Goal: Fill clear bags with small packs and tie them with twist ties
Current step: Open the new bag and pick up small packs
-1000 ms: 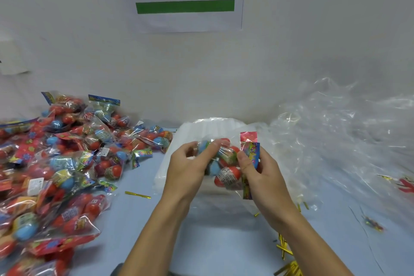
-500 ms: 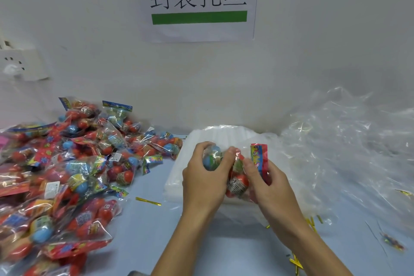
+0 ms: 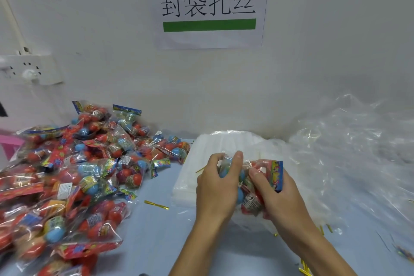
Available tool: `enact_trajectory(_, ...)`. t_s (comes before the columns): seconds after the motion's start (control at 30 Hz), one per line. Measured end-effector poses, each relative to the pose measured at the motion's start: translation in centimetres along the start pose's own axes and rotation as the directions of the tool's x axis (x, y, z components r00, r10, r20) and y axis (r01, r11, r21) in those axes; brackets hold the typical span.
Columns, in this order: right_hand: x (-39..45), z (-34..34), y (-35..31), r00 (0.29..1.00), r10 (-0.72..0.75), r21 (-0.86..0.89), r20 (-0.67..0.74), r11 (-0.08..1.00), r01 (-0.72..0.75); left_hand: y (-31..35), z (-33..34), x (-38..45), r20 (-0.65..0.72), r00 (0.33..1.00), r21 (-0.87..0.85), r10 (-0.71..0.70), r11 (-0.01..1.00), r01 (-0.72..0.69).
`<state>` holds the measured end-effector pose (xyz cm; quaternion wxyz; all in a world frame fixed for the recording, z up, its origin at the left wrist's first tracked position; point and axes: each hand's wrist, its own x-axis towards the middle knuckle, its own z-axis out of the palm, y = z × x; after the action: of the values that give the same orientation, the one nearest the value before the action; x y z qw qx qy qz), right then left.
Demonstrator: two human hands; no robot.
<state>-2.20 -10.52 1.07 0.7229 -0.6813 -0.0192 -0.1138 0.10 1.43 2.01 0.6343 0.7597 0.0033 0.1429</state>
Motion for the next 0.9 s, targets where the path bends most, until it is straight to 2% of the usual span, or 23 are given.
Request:
enact_trajectory(0.13,-0.1,0.5,0.0,1.000,0.027,-0.027,-0.003,0.999,-0.027,-0.3,0.1,0.1,-0.110,0.994,0.101,0.021,0.995,-0.010)
enact_trajectory(0.27,-0.1,0.6,0.3,0.998,0.062,-0.108,-0.023,0.992,-0.064,-0.2,0.0,-0.4,-0.085,0.995,0.201,0.060,0.979,-0.042)
enact_trajectory(0.4,0.1,0.4,0.3,0.991,0.023,-0.134,-0.131,0.990,-0.040,0.2,0.8,-0.7,0.037,0.999,0.032,0.020,0.999,-0.022)
enact_trajectory(0.47,0.2,0.3,0.3,0.993,0.046,-0.134,-0.110,0.989,-0.061,0.0,1.3,-0.8,0.025,1.000,0.000,0.004,1.000,-0.004)
enact_trajectory(0.6,0.0,0.5,0.1,0.996,0.088,-0.111,-0.001,0.990,-0.087,-0.3,1.0,-0.5,-0.071,0.995,0.006,0.077,0.997,-0.076)
enact_trajectory(0.77,-0.2,0.5,-0.2,0.999,0.031,-0.087,-0.012,0.996,-0.032,-0.1,0.1,0.1,-0.020,0.996,-0.003,0.082,0.997,-0.083)
enact_trajectory(0.9,0.0,0.1,-0.6,1.000,0.026,-0.064,-0.001,0.998,-0.027,0.2,-0.3,0.3,0.071,0.997,-0.096,-0.031,0.995,0.038)
